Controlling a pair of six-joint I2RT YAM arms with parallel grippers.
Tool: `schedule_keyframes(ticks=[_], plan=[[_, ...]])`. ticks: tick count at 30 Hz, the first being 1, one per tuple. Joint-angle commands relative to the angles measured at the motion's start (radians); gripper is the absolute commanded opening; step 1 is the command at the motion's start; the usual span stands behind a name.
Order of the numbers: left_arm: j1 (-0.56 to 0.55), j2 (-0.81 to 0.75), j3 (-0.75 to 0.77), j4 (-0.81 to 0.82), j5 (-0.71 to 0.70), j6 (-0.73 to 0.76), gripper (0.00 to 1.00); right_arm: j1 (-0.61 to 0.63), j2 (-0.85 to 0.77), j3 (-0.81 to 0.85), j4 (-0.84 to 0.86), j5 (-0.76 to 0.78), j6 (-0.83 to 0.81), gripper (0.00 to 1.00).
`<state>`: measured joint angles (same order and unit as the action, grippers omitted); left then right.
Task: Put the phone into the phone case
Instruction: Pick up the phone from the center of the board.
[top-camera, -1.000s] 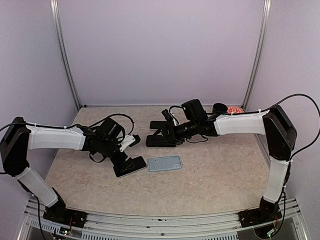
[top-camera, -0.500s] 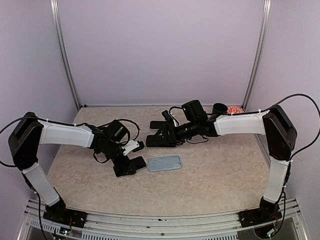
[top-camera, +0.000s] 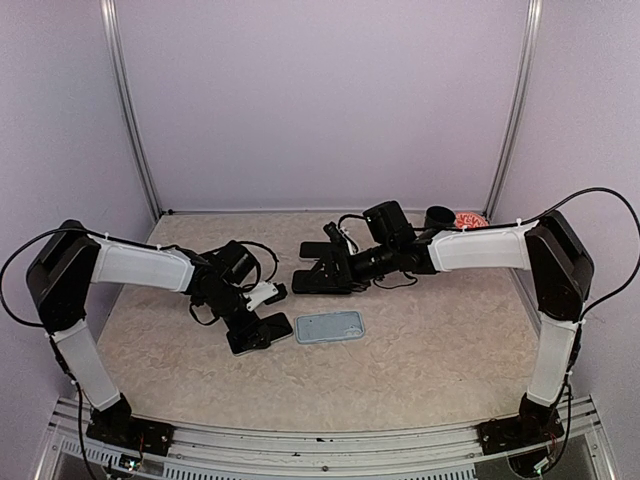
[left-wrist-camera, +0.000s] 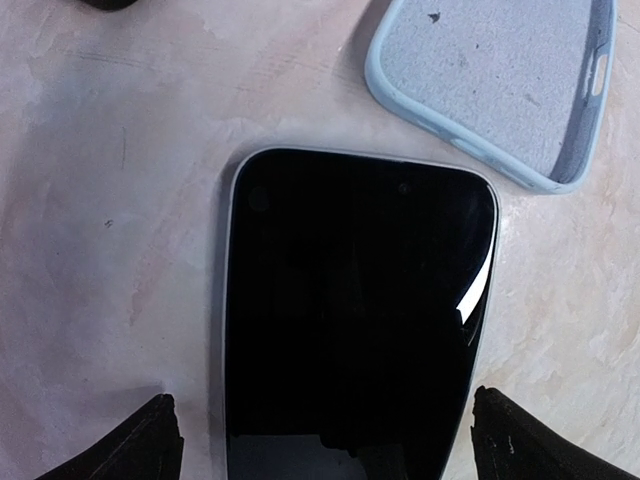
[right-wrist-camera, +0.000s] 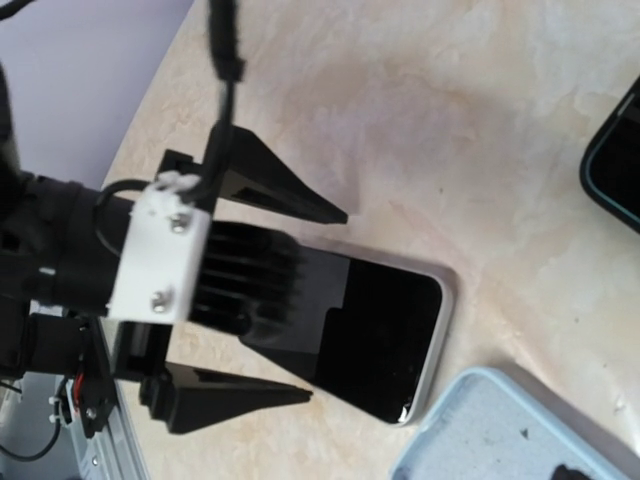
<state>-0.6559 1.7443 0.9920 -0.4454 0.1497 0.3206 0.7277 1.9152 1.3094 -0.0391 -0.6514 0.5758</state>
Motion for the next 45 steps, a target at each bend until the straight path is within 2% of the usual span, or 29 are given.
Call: schedule_keyframes(ticks=[1, 22, 32, 37, 40, 45], plan=[[0.009, 0.031, 0.03, -0.013, 0.012, 0.014, 0.98, -0.008, -0.019, -0.018, 0.006, -0.015, -0.008, 0.99], [-0.018, 0.074, 0.043, -0.027, 0.021, 0.015, 0.86, -0.021, -0.027, -0.04, 0.02, -0.028, -0.004, 0.99], [-0.042, 0.081, 0.042, -0.036, -0.024, 0.01, 0.86, -0.03, -0.026, -0.042, 0.024, -0.034, -0.002, 0.99], [-0.044, 0.09, 0.05, -0.044, -0.017, 0.009, 0.78, -0.03, -0.024, -0.044, 0.026, -0.036, 0.001, 0.99], [-0.052, 0.096, 0.053, -0.047, -0.024, 0.008, 0.69, -0.032, -0.023, -0.046, 0.026, -0.034, 0.001, 0.99], [-0.071, 0.098, 0.053, -0.053, -0.052, -0.004, 0.63, -0.037, -0.016, -0.045, 0.032, -0.041, 0.004, 0.99]])
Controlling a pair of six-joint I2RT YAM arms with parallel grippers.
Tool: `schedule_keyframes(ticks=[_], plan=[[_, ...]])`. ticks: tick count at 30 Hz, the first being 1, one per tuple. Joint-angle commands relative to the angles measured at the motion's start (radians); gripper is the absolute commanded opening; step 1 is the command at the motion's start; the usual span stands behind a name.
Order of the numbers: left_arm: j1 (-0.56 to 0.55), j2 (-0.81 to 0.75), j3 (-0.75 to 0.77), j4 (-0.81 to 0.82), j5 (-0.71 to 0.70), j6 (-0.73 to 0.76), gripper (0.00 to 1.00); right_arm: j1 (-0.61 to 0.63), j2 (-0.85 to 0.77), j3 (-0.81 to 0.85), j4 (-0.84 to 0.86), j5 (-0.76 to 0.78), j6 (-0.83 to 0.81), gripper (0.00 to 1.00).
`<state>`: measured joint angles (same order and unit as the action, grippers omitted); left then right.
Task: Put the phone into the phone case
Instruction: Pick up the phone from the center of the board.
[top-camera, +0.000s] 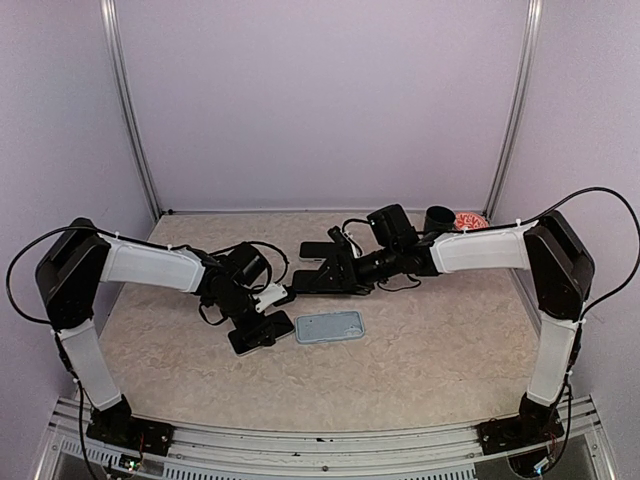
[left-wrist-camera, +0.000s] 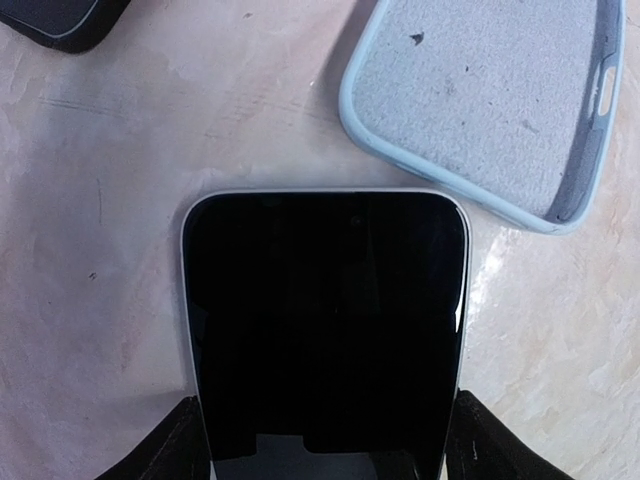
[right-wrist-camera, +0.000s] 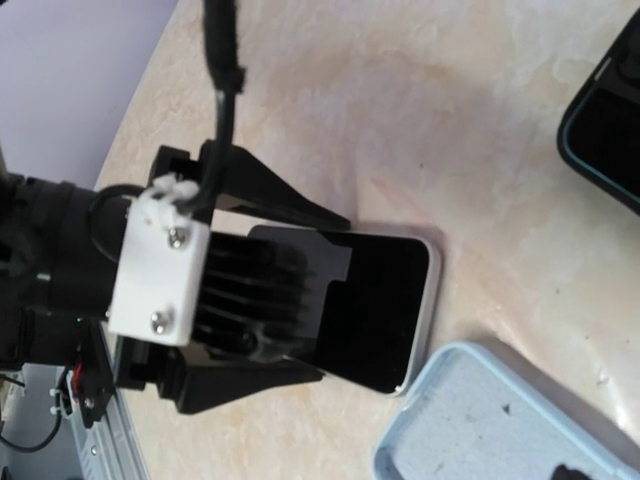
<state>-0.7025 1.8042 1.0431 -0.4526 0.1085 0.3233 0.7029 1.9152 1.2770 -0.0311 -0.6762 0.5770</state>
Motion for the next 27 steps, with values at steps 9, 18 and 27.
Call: schedule_keyframes(ticks=[9, 18, 27], plan=[[-0.017, -0.042, -0.002, -0.035, -0.07, -0.046, 0.6, -0.02, 0.018, 0.008, 0.022, -0.051, 0.012, 0.99], [-0.015, -0.122, -0.022, -0.01, -0.049, -0.058, 0.61, -0.02, 0.049, 0.019, 0.028, -0.07, 0.033, 0.99], [-0.041, -0.224, -0.009, 0.003, -0.014, -0.078, 0.61, -0.02, 0.067, 0.024, 0.053, -0.103, 0.083, 0.98]])
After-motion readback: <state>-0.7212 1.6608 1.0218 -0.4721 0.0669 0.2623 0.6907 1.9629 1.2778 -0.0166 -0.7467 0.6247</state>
